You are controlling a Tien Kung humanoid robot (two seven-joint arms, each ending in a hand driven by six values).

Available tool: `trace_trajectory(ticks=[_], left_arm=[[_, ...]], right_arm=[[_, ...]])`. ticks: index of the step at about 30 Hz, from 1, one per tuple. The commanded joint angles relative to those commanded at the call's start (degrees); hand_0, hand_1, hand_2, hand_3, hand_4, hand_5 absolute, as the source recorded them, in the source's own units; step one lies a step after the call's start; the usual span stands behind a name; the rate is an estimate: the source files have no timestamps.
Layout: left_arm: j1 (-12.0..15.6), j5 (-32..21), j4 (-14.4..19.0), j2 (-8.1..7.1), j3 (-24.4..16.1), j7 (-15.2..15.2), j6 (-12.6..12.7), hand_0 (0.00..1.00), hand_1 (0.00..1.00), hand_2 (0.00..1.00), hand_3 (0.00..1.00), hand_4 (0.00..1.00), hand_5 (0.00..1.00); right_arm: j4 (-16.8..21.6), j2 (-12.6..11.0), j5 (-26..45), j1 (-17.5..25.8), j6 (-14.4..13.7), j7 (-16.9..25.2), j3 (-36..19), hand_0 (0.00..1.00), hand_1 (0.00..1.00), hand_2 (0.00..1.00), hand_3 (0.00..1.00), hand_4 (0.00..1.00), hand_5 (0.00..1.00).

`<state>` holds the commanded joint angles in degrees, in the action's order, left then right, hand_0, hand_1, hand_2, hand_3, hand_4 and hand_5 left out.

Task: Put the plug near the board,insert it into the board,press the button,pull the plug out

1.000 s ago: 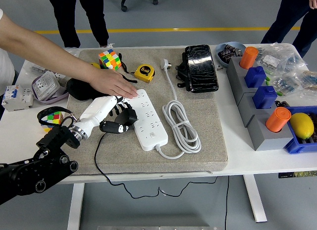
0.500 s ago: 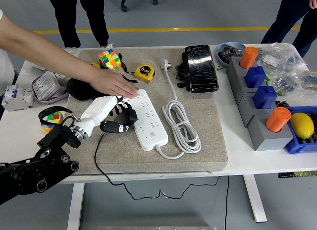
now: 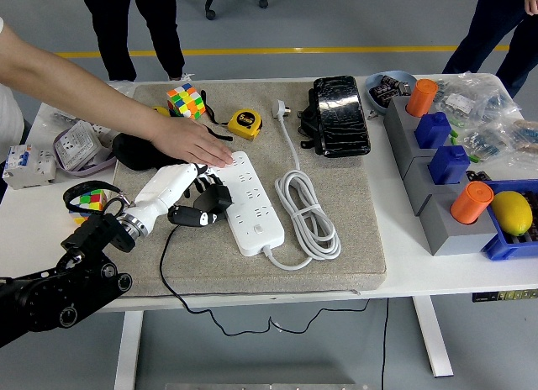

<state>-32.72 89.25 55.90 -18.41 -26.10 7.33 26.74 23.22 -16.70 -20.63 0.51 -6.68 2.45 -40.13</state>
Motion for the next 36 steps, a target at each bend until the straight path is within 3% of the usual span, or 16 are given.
trace_trajectory(ticks=[2,3,8,9,14,15,32,33,36], left_arm=[[-0.01,-0.11,0.07,0.00,-0.12,0.08,-0.16,0.318,0.517,0.548,0.568,0.879,0.016],[-0.02,-0.12,0.10,0.00,-0.17,0.04,-0.26,0.336,0.542,0.566,0.574,0.943,0.101],[0.11,-0.06,0.17,-0.04,-0.40,-0.38,-1.03,0.336,0.542,0.566,0.574,0.943,0.101],[0.14,-0.08,0.17,-0.05,-0.41,-0.44,-1.16,0.374,0.599,0.593,0.598,0.998,0.167],[0.26,-0.29,0.28,-0.10,-0.59,-0.60,-1.72,0.374,0.599,0.593,0.598,0.998,0.167],[0.28,-0.35,0.29,-0.11,-0.64,-0.62,-1.80,0.404,0.615,0.619,0.627,0.998,0.243],[0.43,-0.66,0.54,-0.28,-0.80,-0.52,-2.49,0.444,0.642,0.658,0.680,0.998,0.299],[0.46,-0.72,0.58,-0.29,-0.88,-0.36,-2.41,0.504,0.683,0.716,0.715,0.998,0.327],[0.61,-0.84,0.76,-0.36,-1.13,0.16,-2.08,0.504,0.683,0.716,0.715,0.998,0.327]], right_arm=[[-0.06,0.06,0.05,0.07,0.02,-0.02,0.09,0.578,0.657,0.643,0.549,0.930,0.499],[-0.12,0.09,0.12,0.11,0.03,-0.03,0.15,0.577,0.656,0.643,0.549,0.930,0.498],[-0.27,0.11,0.33,0.15,0.06,-0.03,0.33,0.577,0.656,0.643,0.549,0.930,0.498],[-0.21,0.09,0.23,0.13,0.05,-0.03,0.27,0.575,0.657,0.643,0.549,0.931,0.498],[-0.08,0.06,0.05,0.07,0.03,-0.02,0.08,0.575,0.657,0.643,0.549,0.931,0.498],[-0.06,0.05,0.02,0.08,0.02,-0.01,0.04,0.578,0.657,0.643,0.549,0.931,0.498],[-0.05,0.11,-0.04,0.16,0.00,0.02,-0.08,0.578,0.656,0.643,0.549,0.931,0.496],[-0.09,0.12,0.01,0.18,0.02,0.01,0.00,0.578,0.656,0.643,0.549,0.932,0.496],[-0.13,0.17,0.09,0.22,0.04,0.00,0.13,0.578,0.656,0.643,0.549,0.932,0.496]])
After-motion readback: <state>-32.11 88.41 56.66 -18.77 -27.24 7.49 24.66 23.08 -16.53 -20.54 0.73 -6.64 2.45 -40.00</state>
